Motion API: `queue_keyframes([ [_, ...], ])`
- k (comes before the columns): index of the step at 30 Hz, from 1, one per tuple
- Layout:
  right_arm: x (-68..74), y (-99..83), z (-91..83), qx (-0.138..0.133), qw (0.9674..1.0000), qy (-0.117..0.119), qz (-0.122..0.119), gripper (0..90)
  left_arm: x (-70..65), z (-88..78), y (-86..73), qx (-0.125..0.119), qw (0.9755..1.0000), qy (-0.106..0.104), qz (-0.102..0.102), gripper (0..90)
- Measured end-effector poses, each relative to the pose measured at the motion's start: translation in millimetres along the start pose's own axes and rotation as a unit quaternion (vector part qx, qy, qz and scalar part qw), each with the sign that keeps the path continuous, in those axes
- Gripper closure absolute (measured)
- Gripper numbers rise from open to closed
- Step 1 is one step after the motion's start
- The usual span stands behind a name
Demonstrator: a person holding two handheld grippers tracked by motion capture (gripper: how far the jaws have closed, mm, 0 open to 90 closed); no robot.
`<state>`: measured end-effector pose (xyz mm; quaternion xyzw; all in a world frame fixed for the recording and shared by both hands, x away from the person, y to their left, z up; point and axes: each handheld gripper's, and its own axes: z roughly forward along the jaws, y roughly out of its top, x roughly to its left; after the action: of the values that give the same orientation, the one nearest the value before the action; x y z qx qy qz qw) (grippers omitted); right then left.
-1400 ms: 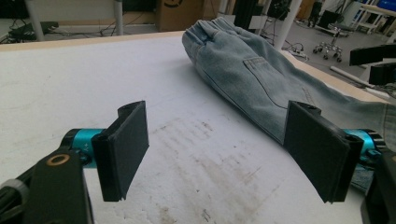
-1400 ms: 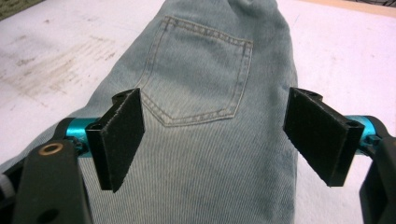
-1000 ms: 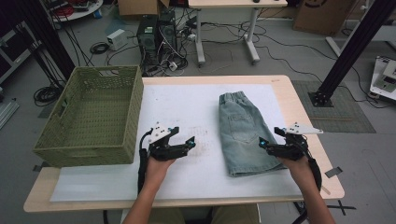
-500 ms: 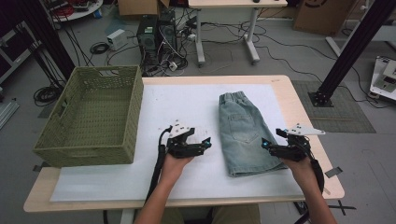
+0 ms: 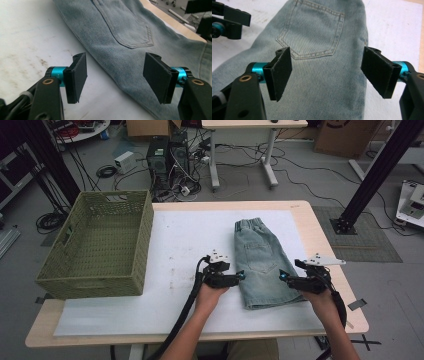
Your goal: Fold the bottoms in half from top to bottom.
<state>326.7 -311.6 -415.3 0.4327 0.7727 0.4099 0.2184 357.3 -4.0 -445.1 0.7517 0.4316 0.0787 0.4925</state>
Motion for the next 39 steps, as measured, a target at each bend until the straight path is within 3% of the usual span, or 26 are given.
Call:
queue_keyframes([
  [7,2.1,-0.7,2.4,0.008,1.0,0.002,-0.002,25.2,-10.9,19.8,0.6,0.035,0.9993,0.013,-0.007,35.7],
  [12,0.7,-1.6,1.5,0.006,1.0,0.0,-0.001,25.2,-18.5,26.5,0.3,0.045,0.9987,0.023,0.01,37.1],
  [16,-0.1,-2.6,1.5,0.008,1.0,-0.002,0.0,25.5,-22.9,27.2,0.2,0.05,0.9971,0.043,0.036,46.7],
  [22,-0.5,-2.8,2.3,0.01,0.9999,-0.003,0.003,25.9,-29.9,27.9,-1.6,0.052,0.9956,0.046,0.063,71.7],
  [27,0.7,-2.3,3.5,0.011,0.9999,-0.004,0.001,26.2,-28.2,24.1,-1.6,0.037,0.9962,0.04,0.069,82.2],
  [34,0.2,-1.4,5.3,0.01,0.9999,-0.009,0.005,28.3,-13.1,6.7,-3.3,0.012,0.998,0.033,0.053,83.3],
  [39,5.1,0.4,14.8,0.021,0.9997,-0.009,0.003,29.3,-2.5,-8.7,-5.4,0.01,0.9974,0.035,0.062,83.5],
])
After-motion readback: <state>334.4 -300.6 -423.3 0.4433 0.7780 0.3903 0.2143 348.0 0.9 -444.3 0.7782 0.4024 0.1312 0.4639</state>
